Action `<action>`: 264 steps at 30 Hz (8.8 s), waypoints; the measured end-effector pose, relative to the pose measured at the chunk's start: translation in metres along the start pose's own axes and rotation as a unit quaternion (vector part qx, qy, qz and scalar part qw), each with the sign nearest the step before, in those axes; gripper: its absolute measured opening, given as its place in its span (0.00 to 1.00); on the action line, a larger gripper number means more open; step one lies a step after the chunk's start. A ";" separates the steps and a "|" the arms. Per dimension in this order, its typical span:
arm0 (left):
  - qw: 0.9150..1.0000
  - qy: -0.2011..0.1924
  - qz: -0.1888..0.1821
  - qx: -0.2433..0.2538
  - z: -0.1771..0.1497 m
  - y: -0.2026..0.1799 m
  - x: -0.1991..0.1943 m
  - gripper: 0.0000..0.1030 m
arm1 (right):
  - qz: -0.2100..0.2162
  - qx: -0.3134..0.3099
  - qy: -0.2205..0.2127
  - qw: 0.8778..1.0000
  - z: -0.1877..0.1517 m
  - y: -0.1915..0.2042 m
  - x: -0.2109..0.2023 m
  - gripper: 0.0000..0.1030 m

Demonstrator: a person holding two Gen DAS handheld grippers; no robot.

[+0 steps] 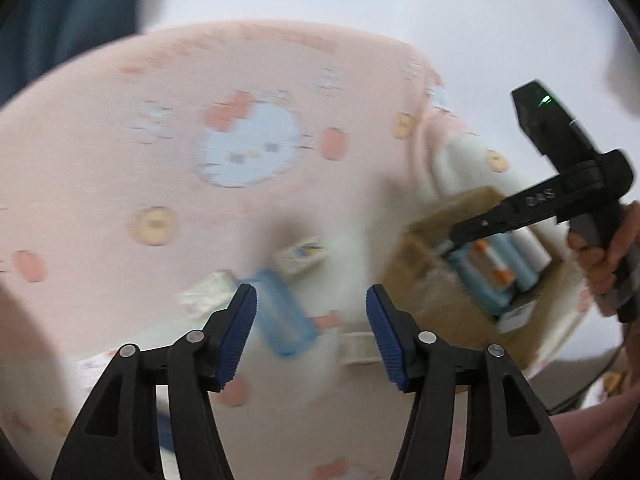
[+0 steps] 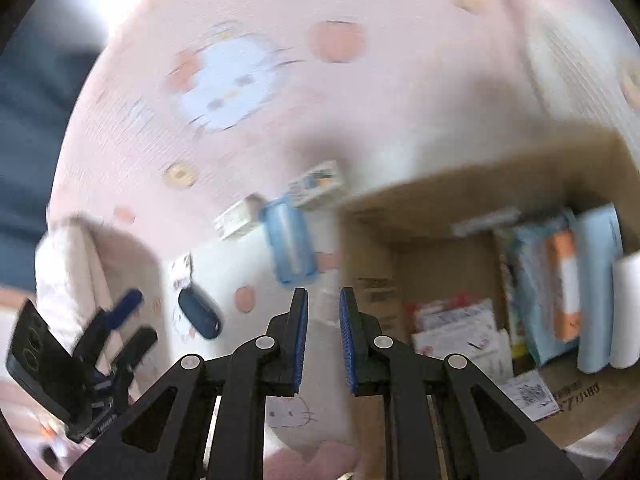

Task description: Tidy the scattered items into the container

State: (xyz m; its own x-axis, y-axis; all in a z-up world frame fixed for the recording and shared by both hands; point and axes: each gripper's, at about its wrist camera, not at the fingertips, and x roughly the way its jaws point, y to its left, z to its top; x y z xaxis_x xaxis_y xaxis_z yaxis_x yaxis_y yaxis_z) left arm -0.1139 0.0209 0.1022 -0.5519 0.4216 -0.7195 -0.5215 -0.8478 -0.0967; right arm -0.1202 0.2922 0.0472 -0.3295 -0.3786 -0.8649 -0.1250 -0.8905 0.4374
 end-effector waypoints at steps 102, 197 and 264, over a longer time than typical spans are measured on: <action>0.947 0.163 -0.138 -0.239 -0.181 0.118 0.124 0.40 | 0.010 -0.145 0.091 0.985 -0.116 0.070 0.217 0.14; 0.944 0.100 -0.303 -0.078 0.030 -0.124 0.122 0.24 | -0.042 -0.013 -0.199 0.979 -0.069 -0.132 -0.044 0.15; 0.969 0.129 -0.184 -0.098 0.010 -0.076 0.132 0.29 | -0.004 0.135 0.036 0.990 -0.025 -0.154 0.039 0.23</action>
State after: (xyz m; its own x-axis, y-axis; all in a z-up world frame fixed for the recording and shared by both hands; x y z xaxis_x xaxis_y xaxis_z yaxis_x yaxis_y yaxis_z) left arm -0.1538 0.1443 0.0215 -0.1574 0.6344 -0.7568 -0.5048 -0.7104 -0.4904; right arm -0.0901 0.4078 -0.0604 -0.2615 -0.3981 -0.8793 -0.3765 -0.7968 0.4727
